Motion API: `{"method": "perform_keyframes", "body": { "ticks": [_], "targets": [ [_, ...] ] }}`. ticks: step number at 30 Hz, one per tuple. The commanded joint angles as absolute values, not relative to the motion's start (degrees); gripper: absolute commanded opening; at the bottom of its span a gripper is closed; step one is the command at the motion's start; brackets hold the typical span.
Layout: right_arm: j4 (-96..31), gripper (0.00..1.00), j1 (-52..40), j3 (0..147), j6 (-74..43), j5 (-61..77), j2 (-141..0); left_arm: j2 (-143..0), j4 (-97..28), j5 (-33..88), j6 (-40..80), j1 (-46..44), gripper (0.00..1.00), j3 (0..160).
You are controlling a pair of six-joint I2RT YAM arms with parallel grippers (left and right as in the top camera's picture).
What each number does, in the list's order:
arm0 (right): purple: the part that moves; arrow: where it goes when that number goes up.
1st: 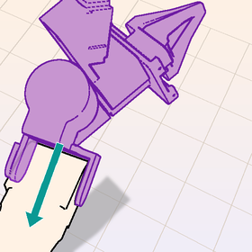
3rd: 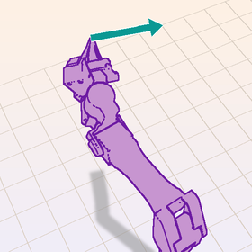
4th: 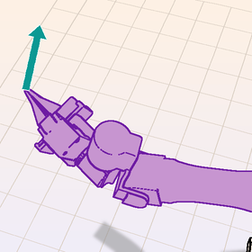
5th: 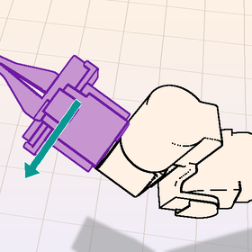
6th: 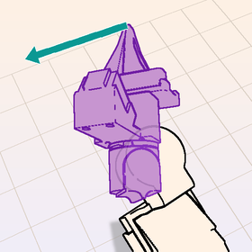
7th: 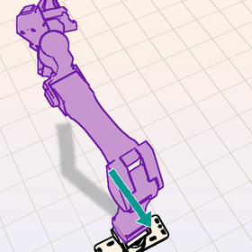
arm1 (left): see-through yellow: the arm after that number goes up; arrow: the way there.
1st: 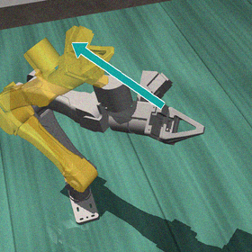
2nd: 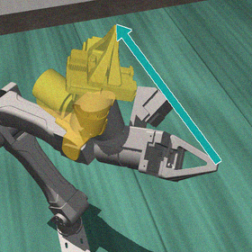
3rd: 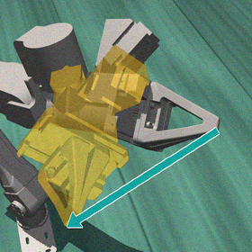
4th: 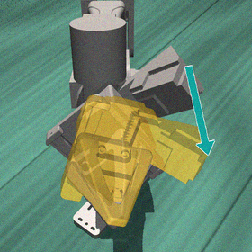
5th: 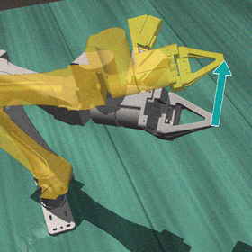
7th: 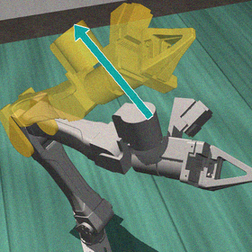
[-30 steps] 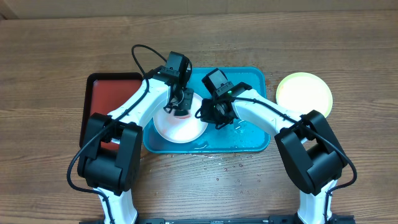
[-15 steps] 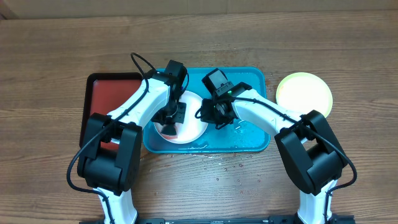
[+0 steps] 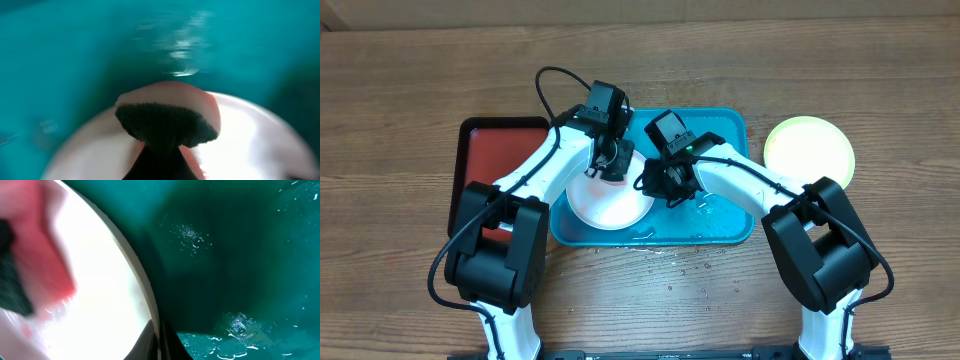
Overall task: Clean dirty plates on tray and stack at the side
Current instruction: 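Scrub the white plate with the sponge while the right gripper holds it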
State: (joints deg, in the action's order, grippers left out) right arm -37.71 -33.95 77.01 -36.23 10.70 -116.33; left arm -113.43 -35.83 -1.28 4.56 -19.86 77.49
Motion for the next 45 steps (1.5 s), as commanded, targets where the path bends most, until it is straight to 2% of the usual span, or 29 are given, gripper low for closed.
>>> {"method": "perform_keyframes", "body": {
  "ticks": [1,6,10,13,17,20,25,29,33,36,40,45],
  "targets": [
    [-37.9,0.04,-34.1,76.1,-36.2,10.3,-117.5,-113.1,-37.8,-16.5,10.9,-19.9,0.04,77.6],
    [-37.8,0.04,-34.1,76.1,-36.0,10.4,-117.5,-113.1,-48.4,-17.3,16.0,-19.9,0.04,77.6],
    [-37.8,0.04,-34.1,76.1,-36.0,10.4,-117.5,-113.1,-55.6,-12.8,15.6,-20.0,0.04,77.6],
    [-37.6,0.04,-34.1,76.1,-36.0,10.4,-117.5,-113.1,-58.0,-2.3,10.0,-20.0,0.04,77.6],
    [-37.4,0.04,-34.1,76.1,-36.0,10.4,-117.5,-113.1,-55.1,14.7,1.1,-20.0,0.04,77.6],
    [-37.5,0.04,-34.1,76.1,-36.0,10.4,-117.5,-113.1,-49.6,19.1,-0.3,-20.0,0.04,77.6],
    [-37.6,0.04,-34.1,76.1,-36.0,10.4,-117.5,-113.1,-38.6,17.2,-0.2,-19.9,0.04,77.6],
    [-37.8,0.04,-34.1,76.1,-36.0,10.4,-117.5,-113.1,-33.9,7.3,1.5,-19.9,0.04,77.6],
    [-37.8,0.04,-34.1,76.1,-36.0,10.3,-117.5,-113.1,-37.3,-10.2,12.3,-19.9,0.04,77.6],
    [-37.8,0.04,-34.1,76.1,-36.0,10.4,-117.5,-113.1,-43.4,-16.6,19.0,-19.9,0.04,77.6],
    [-37.8,0.04,-34.1,76.1,-36.0,10.4,-117.5,-113.1,-50.4,-13.3,20.8,-19.9,0.04,77.6],
    [-37.6,0.04,-34.1,76.1,-36.0,10.4,-117.5,-113.1,-52.9,1.7,17.6,-19.9,0.04,77.6]
  ]
}}
